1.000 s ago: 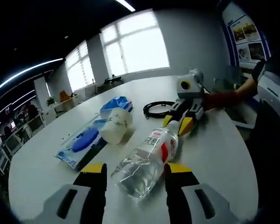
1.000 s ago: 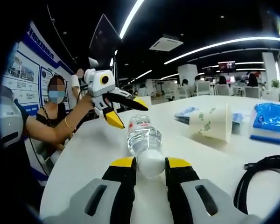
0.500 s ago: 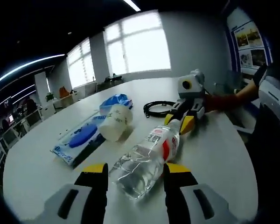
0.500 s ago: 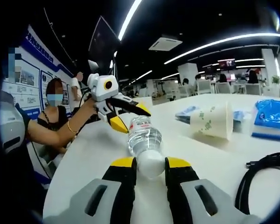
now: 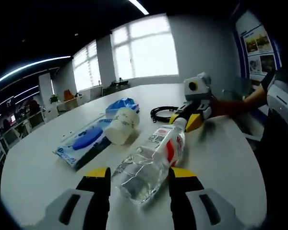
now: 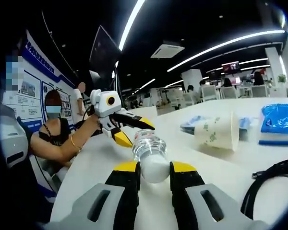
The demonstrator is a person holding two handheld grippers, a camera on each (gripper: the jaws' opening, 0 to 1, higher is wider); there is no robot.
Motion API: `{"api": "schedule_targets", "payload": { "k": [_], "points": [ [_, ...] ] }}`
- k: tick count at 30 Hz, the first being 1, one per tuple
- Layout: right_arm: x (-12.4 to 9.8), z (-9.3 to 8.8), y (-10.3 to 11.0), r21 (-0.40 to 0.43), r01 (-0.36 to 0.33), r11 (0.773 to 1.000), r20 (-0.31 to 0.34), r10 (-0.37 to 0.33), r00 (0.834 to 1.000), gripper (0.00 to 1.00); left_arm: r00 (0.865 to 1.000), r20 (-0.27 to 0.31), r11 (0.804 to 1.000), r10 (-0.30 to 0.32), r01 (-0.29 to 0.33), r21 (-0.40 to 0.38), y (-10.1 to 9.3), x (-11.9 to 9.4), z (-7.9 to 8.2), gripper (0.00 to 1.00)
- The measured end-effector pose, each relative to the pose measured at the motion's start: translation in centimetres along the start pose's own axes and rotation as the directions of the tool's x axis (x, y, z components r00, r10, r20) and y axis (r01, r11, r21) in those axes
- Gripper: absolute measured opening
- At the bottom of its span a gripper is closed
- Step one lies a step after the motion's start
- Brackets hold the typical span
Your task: Arrange the tabletop items into an orderly group along one side of the table until the central work area is clear of visible clutter.
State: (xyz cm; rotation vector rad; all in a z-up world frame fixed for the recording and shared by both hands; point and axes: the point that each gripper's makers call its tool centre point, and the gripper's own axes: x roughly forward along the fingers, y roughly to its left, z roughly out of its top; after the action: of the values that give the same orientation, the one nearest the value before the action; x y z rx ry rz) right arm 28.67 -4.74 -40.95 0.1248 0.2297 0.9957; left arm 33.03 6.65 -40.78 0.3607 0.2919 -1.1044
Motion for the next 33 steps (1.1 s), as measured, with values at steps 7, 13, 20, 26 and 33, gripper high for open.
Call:
{"api": "schedule_targets", "payload": {
  "k": [7,13,20,26,33],
  "points": [
    [0.1,0.6,-0.1,0.013,0.004,1.000,0.014,-0.005,1.000,0.22,1.000,0.012,1.000,0.000,0.000,-0.019,0.2,-0.2,0.0,0.47],
    [0.2,2.2,-0.2,0.009,0.006,1.000,0.040,-0.006,0.999,0.22,1.000,0.004,1.000,0.023,-0.023,-0.003,0.2,-0.4,-0.1,0.47],
    [0.5,3.9,-0.1,-0.010,0.007,1.000,0.073,-0.006,0.997,0.22,0.999,0.019,0.999,0.039,-0.038,-0.017,0.4,-0.9,-0.3,0.45],
    [1.3,6.1,0.2,-0.051,0.008,0.999,0.097,-0.003,0.995,0.22,0.998,0.032,0.997,0.056,-0.054,-0.047,0.9,-1.3,-0.5,0.43],
    [2.3,7.8,0.5,-0.091,0.008,0.996,0.118,0.003,0.993,0.21,0.996,0.036,0.997,0.080,-0.080,-0.004,1.0,-1.6,-1.0,0.41]
  ]
}}
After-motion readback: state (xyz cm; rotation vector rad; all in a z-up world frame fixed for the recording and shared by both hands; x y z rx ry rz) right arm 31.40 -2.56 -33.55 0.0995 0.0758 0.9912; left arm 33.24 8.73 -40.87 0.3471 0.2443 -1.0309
